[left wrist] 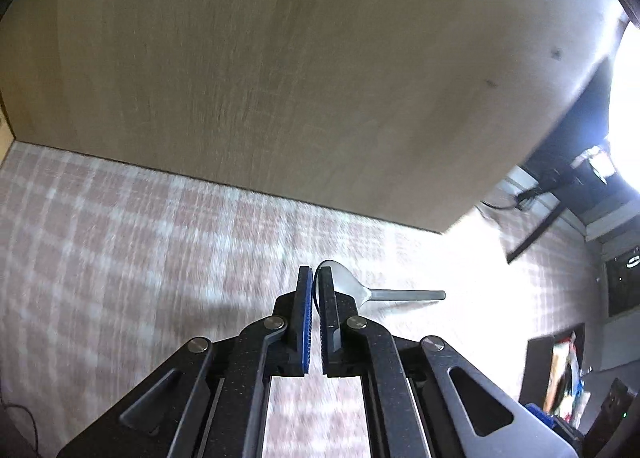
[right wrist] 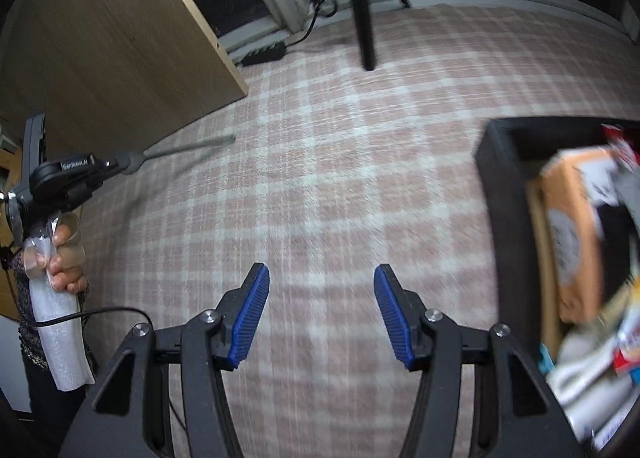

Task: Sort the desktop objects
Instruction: 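Carry the spoon with the left tool over the bin, then open the left tool to drop the spoon into the bin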

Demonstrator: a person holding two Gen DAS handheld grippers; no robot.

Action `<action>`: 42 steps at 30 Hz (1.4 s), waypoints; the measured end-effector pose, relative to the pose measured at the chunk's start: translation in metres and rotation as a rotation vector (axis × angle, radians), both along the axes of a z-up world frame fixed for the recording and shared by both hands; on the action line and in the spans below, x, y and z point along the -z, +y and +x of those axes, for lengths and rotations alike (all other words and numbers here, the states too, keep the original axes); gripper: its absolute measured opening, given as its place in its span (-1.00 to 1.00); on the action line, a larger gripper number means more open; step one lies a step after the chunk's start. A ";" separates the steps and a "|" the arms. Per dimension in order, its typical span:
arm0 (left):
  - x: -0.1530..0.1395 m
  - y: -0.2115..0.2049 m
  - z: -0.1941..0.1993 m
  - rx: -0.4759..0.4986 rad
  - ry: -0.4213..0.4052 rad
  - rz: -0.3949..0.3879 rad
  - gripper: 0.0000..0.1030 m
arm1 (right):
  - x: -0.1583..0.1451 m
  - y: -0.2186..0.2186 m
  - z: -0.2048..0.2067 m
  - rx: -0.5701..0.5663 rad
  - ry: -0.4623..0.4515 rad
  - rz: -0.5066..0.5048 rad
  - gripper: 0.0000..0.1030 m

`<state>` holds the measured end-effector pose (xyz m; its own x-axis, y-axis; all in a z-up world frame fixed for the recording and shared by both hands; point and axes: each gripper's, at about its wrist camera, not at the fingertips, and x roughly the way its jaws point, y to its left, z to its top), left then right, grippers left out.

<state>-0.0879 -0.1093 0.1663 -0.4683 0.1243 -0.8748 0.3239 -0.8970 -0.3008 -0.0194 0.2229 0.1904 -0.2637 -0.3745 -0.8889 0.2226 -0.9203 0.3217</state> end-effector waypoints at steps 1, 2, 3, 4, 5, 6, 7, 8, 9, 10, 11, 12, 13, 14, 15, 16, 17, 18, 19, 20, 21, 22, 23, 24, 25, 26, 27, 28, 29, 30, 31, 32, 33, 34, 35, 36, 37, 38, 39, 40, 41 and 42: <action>-0.006 0.005 0.006 0.005 0.007 0.003 -0.96 | -0.008 0.010 0.009 0.014 0.012 -0.008 0.04; -0.009 0.007 0.010 0.010 0.011 0.006 -0.96 | -0.012 0.015 0.014 0.024 0.021 -0.013 0.04; -0.014 0.012 0.016 0.019 0.018 0.012 -0.96 | -0.018 0.023 0.022 0.035 0.031 -0.019 0.04; -0.020 0.018 0.021 0.025 0.027 0.012 -0.96 | -0.021 0.027 0.025 0.044 0.039 -0.021 0.04; -0.025 0.021 0.024 0.027 0.032 0.012 -0.96 | -0.024 0.031 0.029 0.055 0.048 -0.019 0.04; -0.030 0.028 0.027 0.033 0.039 0.017 -0.96 | -0.027 0.038 0.035 0.066 0.058 -0.018 0.04; -0.035 0.033 0.028 0.041 0.043 0.022 -0.96 | -0.031 0.046 0.043 0.078 0.068 -0.018 0.04; -0.042 0.041 0.032 0.050 0.052 0.028 -0.96 | -0.033 0.052 0.048 0.089 0.073 -0.017 0.04; -0.048 0.048 0.035 0.059 0.060 0.033 -0.96 | -0.036 0.062 0.057 0.100 0.077 -0.017 0.04; -0.053 0.053 0.038 0.070 0.069 0.036 -0.96 | -0.039 0.073 0.066 0.116 0.079 -0.021 0.04; -0.061 0.062 0.042 0.082 0.082 0.040 -0.96 | -0.039 0.079 0.072 0.127 0.079 -0.023 0.04; -0.067 0.068 0.041 0.091 0.090 0.046 -0.96 | -0.040 0.088 0.079 0.142 0.079 -0.024 0.04; -0.074 0.076 0.040 0.107 0.101 0.052 -0.96 | -0.041 0.098 0.087 0.160 0.079 -0.024 0.04; -0.077 0.078 0.034 0.125 0.110 0.056 -0.96 | -0.041 0.107 0.094 0.177 0.079 -0.025 0.04; -0.083 0.088 0.032 0.143 0.118 0.061 -0.96 | -0.042 0.116 0.101 0.193 0.078 -0.025 0.05; -0.087 0.101 0.031 0.162 0.125 0.063 -0.96 | -0.043 0.129 0.110 0.218 0.077 -0.025 0.04; -0.096 0.114 0.029 0.185 0.132 0.062 -0.96 | -0.043 0.137 0.115 0.234 0.077 -0.025 0.04; -0.100 0.128 0.029 0.205 0.137 0.064 -0.96 | -0.044 0.149 0.123 0.254 0.077 -0.024 0.04; -0.102 0.140 0.030 0.225 0.143 0.068 -0.96 | -0.044 0.158 0.130 0.269 0.077 -0.020 0.04; -0.106 0.160 0.030 0.257 0.149 0.074 -0.96 | -0.044 0.167 0.136 0.283 0.076 -0.011 0.04; -0.111 0.174 0.033 0.277 0.152 0.077 -0.96 | -0.043 0.176 0.142 0.297 0.075 0.000 0.05; -0.112 0.194 0.033 0.306 0.155 0.082 -0.96 | -0.044 0.186 0.150 0.313 0.076 0.015 0.05; -0.119 0.201 0.038 0.325 0.157 0.086 -0.96 | -0.043 0.195 0.156 0.327 0.077 0.026 0.05; -0.120 0.221 0.039 0.355 0.158 0.091 -0.96 | -0.043 0.205 0.163 0.346 0.076 0.038 0.05; -0.121 0.241 0.040 0.384 0.159 0.098 -0.96 | -0.043 0.213 0.168 0.358 0.075 0.045 0.05; -0.126 0.253 0.044 0.403 0.161 0.100 -0.96 | -0.043 0.222 0.173 0.371 0.074 0.051 0.05; -0.127 0.273 0.046 0.434 0.164 0.101 -0.96 | -0.043 0.231 0.180 0.384 0.072 0.058 0.05; -0.128 0.291 0.049 0.461 0.166 0.102 -0.96 | -0.043 0.240 0.187 0.399 0.072 0.065 0.04; -0.130 0.306 0.052 0.482 0.167 0.105 -0.96 | -0.043 0.250 0.194 0.414 0.072 0.073 0.05; -0.132 0.320 0.055 0.504 0.168 0.107 -0.96 | -0.042 0.257 0.199 0.426 0.070 0.078 0.05; -0.133 0.335 0.057 0.525 0.169 0.106 -0.96 | -0.042 0.266 0.206 0.441 0.068 0.083 0.05; -0.133 0.355 0.060 0.550 0.171 0.103 -0.96 | -0.042 0.276 0.213 0.457 0.065 0.084 0.05; -0.135 0.368 0.064 0.568 0.171 0.106 -0.96 | -0.041 0.282 0.217 0.469 0.063 0.084 0.05; -0.136 0.378 0.066 0.581 0.170 0.108 -0.96 | -0.041 0.291 0.224 0.483 0.061 0.085 0.05; -0.137 0.392 0.069 0.598 0.170 0.104 -0.96 | -0.041 0.299 0.230 0.496 0.060 0.086 0.05; -0.137 0.405 0.072 0.608 0.170 0.096 -0.96 | -0.040 0.308 0.236 0.511 0.059 0.088 0.05; -0.136 0.417 0.074 0.622 0.171 0.090 -0.96 | -0.040 0.315 0.241 0.523 0.058 0.091 0.05; -0.135 0.430 0.077 0.637 0.169 0.083 -0.96 | -0.039 0.319 0.244 0.532 0.057 0.092 0.05; -0.134 0.438 0.079 0.646 0.169 0.079 -0.96 | -0.039 0.326 0.248 0.545 0.056 0.094 0.05; -0.134 0.447 0.082 0.654 0.169 0.072 -0.96 | -0.038 0.332 0.252 0.558 0.054 0.096 0.05; -0.133 0.456 0.085 0.663 0.168 0.065 -0.96 | -0.038 0.338 0.256 0.571 0.052 0.097 0.05; -0.132 0.463 0.086 0.671 0.168 0.058 -0.96 | -0.037 0.345 0.261 0.584 0.049 0.096 0.05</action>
<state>-0.0015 0.3535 0.2979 -0.4021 0.4792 -0.7802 -0.3506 -0.8678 -0.3523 0.2411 0.5675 0.2278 -0.4440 -0.0735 -0.8930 -0.3171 -0.9192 0.2333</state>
